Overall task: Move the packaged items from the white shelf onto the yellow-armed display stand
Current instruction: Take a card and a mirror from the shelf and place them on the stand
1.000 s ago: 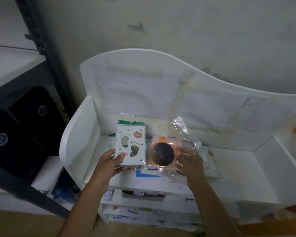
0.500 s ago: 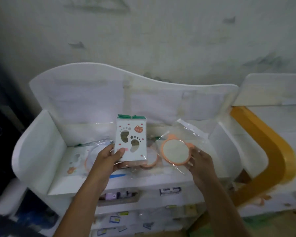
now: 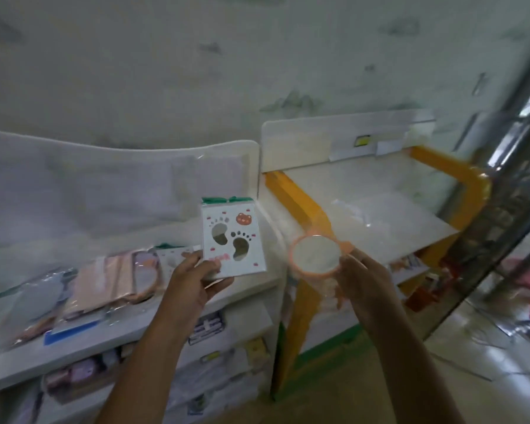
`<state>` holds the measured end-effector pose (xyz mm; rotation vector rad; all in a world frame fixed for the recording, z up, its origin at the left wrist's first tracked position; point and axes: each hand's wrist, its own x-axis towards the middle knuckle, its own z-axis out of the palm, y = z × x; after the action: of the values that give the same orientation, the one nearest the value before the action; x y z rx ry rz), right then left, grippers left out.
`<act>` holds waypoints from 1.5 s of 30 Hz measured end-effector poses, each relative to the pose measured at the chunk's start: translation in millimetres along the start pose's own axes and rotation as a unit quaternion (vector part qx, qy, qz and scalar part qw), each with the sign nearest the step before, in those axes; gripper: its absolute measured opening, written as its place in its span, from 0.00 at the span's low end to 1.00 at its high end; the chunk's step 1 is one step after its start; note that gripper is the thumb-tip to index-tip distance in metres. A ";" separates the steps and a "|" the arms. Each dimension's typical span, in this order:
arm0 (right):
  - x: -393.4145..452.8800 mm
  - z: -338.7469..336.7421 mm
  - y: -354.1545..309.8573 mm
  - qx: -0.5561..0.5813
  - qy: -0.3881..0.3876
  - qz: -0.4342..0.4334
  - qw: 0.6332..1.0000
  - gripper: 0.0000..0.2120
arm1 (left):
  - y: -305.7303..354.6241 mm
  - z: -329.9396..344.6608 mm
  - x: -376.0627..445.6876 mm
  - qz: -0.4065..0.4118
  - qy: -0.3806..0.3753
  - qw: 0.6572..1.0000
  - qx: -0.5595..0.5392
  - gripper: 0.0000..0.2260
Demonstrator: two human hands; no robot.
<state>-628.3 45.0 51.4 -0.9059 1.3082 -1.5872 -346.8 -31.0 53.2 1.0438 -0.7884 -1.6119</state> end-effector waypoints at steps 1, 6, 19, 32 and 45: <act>-2.7 -15.9 -4.7 0.012 0.012 -0.005 1.000 0.08 | -5.1 14.3 -2.1 -0.003 -0.008 1.000 0.004 0.10; -2.9 -77.8 -21.3 0.026 0.081 -0.041 0.996 0.10 | -23.8 75.6 -6.5 0.005 -0.069 0.997 0.043 0.12; 91.9 -192.3 -26.2 -0.077 0.250 -0.020 0.965 0.20 | -65.2 214.9 86.5 0.062 -0.128 0.976 0.166 0.12; 234.5 -223.9 -43.8 -0.091 0.233 -0.028 0.968 0.17 | -78.5 312.7 198.5 0.084 -0.096 0.978 0.166 0.11; 380.6 -248.7 -19.3 -0.050 0.075 0.043 0.995 0.17 | -130.0 339.2 245.7 0.102 0.119 0.971 0.181 0.19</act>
<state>-997.2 -220.2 27.9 -0.7927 1.5236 -1.5575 -734.3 -233.4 17.8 1.3389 -1.0107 -1.1661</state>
